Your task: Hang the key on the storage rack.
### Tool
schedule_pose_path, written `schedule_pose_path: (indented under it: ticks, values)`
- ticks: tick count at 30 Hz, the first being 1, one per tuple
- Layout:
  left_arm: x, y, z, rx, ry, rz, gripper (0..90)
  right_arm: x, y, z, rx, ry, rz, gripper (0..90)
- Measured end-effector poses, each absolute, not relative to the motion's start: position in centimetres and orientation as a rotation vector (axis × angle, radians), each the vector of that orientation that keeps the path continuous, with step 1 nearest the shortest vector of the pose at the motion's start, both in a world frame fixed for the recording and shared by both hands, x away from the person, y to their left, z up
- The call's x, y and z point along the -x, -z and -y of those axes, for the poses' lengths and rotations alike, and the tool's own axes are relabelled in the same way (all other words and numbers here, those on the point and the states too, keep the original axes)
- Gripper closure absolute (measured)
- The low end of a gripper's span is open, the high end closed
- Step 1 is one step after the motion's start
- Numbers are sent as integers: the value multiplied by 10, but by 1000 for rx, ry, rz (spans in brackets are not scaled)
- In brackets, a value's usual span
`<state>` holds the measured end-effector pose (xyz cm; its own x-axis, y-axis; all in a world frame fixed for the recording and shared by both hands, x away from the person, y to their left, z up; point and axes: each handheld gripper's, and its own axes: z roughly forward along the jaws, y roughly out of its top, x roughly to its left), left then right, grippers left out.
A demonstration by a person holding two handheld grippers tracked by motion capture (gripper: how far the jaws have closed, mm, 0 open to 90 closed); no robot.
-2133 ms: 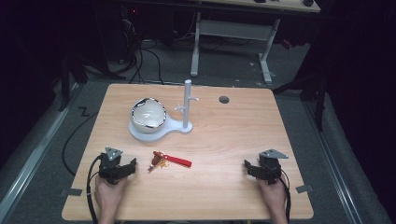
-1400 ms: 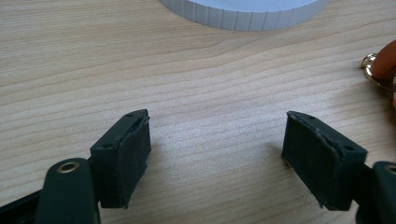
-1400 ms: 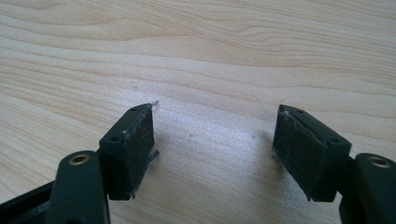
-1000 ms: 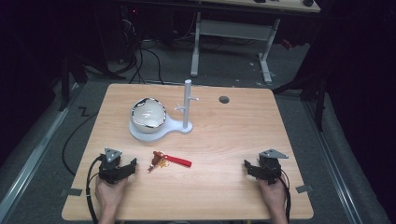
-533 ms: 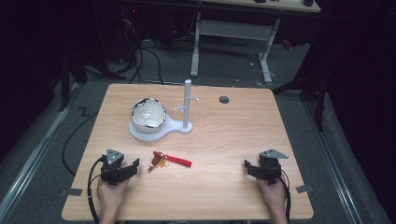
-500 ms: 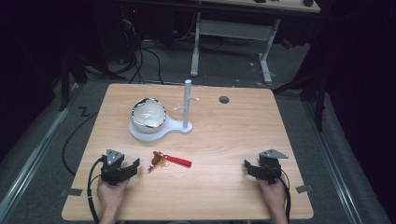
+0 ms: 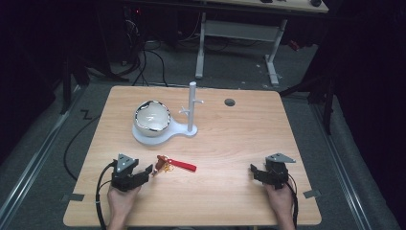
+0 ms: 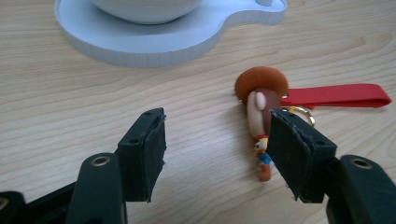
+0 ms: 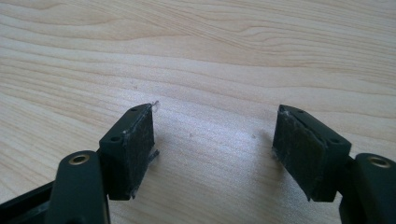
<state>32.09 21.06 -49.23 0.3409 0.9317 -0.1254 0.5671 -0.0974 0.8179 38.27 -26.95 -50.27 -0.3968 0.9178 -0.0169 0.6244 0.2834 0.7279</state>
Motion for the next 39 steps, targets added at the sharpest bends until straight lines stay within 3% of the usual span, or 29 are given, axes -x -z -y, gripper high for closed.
schedule_pose_path:
  ticks: [14, 24, 39]
  values:
    - [-328, 493, -193, -1805, -528, -1293, 413, -383, 503, 270, -1383, -902, -2122, 296]
    - [-339, 502, -182, -1844, -514, -1295, 547, -383, 503, 270, -1383, -903, -2122, 296]
    - [-344, 505, -180, -1839, -503, -1287, 629, -383, 503, 270, -1382, -902, -2122, 295]
